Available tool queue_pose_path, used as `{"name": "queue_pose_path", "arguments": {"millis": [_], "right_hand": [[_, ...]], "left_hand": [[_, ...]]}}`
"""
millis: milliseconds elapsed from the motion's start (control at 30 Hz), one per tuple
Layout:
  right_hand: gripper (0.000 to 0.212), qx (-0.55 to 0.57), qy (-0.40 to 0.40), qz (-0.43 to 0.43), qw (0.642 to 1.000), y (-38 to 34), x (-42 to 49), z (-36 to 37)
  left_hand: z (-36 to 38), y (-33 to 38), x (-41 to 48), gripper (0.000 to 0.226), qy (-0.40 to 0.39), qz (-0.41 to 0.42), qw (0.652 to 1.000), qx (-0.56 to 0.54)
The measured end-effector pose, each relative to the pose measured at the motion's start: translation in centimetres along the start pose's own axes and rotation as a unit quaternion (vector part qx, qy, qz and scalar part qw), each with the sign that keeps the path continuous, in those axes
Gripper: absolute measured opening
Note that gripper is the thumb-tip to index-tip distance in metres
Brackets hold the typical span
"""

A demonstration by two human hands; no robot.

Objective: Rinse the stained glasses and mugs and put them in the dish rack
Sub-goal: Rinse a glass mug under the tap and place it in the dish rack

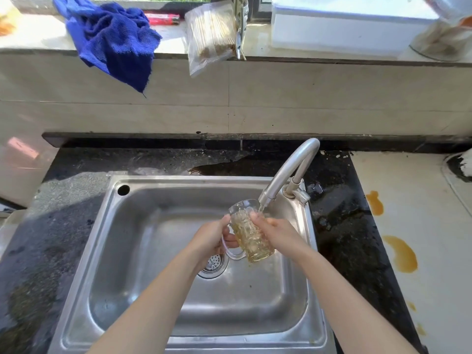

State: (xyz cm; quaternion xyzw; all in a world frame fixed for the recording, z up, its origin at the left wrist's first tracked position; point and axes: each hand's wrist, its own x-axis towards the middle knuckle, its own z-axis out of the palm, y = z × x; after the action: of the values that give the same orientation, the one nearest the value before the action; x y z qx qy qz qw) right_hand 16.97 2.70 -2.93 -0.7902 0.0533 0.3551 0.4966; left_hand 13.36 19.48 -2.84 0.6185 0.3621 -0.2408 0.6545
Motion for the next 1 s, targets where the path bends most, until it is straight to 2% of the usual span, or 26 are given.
{"name": "queue_pose_path", "arguments": {"millis": [100, 233, 300, 367, 400, 433, 467, 567, 600, 633, 667, 700, 733, 767, 800, 833, 900, 967, 1000], "right_hand": [[0.043, -0.052, 0.075, -0.022, 0.996, -1.0, 0.1, 1.2], [0.063, -0.205, 0.117, -0.073, 0.969, -2.0, 1.2, 2.5], [0.061, -0.209, 0.104, -0.038, 0.972, -2.5, 2.0, 1.9], [0.048, -0.189, 0.113, -0.018, 0.975, -3.3, 1.8, 1.4], [0.042, -0.215, 0.157, -0.057, 0.962, -3.3, 1.6, 1.6], [0.036, -0.249, 0.222, -0.127, 0.934, -3.3, 1.2, 2.1], [0.032, -0.278, 0.225, -0.146, 0.922, -3.6, 0.3, 2.9], [0.029, -0.240, 0.173, -0.168, 0.940, -3.6, -0.3, 3.7], [0.027, -0.166, 0.177, -0.160, 0.957, -3.9, 0.0, 3.0], [0.026, -0.099, 0.178, -0.115, 0.972, -4.3, 0.5, 2.1], [0.026, -0.051, 0.129, -0.046, 0.989, -4.5, 1.4, 1.4], [0.031, -0.026, 0.114, -0.008, 0.993, -4.8, 1.7, 1.1], [0.037, -0.065, 0.120, -0.004, 0.991, -4.6, 1.6, 1.7], [0.044, -0.168, 0.156, -0.041, 0.973, -4.1, 1.6, 2.5], [0.051, -0.287, 0.209, -0.098, 0.930, -3.6, 1.5, 3.6], [0.059, -0.380, 0.223, -0.144, 0.886, -3.3, 1.2, 4.4], [0.074, -0.423, 0.186, -0.184, 0.867, -2.8, 0.8, 4.3], [0.072, -0.344, 0.171, -0.182, 0.905, -2.4, 0.8, 3.4], [0.060, -0.223, 0.181, -0.147, 0.946, -2.3, 0.9, 3.0]], "left_hand": [[0.5, 0.4, 0.2, 0.044, 0.012, -0.015, 0.999, -0.031], [1.2, 0.8, -0.2, 0.041, 0.012, -0.012, 0.999, -0.028], [1.1, 1.1, -0.5, 0.041, 0.015, -0.005, 1.000, -0.025], [0.9, 1.4, -0.7, 0.042, 0.023, 0.010, 0.999, -0.031], [0.9, 1.6, -0.9, 0.042, 0.028, 0.018, 0.999, -0.036], [0.9, 1.7, -0.9, 0.041, 0.035, 0.026, 0.998, -0.037], [0.9, 1.8, -1.0, 0.040, 0.042, 0.031, 0.998, -0.030], [0.8, 1.9, -1.3, 0.042, 0.053, 0.059, 0.997, 0.008], [0.8, 2.0, -1.4, 0.044, 0.053, 0.071, 0.996, 0.026], [0.8, 1.9, -1.6, 0.046, 0.051, 0.079, 0.995, 0.044], [0.9, 1.9, -1.7, 0.046, 0.048, 0.084, 0.994, 0.054], [1.0, 1.9, -1.8, 0.046, 0.046, 0.086, 0.994, 0.051], [1.1, 1.9, -1.6, 0.046, 0.046, 0.082, 0.995, 0.036], [1.0, 1.9, -1.4, 0.044, 0.049, 0.073, 0.996, 0.011], [0.9, 2.0, -1.3, 0.042, 0.058, 0.064, 0.996, -0.021], [0.8, 2.1, -1.2, 0.040, 0.066, 0.057, 0.995, -0.055], [0.7, 2.0, -1.1, 0.038, 0.071, 0.049, 0.992, -0.096], [0.7, 1.8, -1.3, 0.038, 0.066, 0.050, 0.989, -0.119], [0.8, 1.8, -1.4, 0.039, 0.065, 0.054, 0.986, -0.141]]}}
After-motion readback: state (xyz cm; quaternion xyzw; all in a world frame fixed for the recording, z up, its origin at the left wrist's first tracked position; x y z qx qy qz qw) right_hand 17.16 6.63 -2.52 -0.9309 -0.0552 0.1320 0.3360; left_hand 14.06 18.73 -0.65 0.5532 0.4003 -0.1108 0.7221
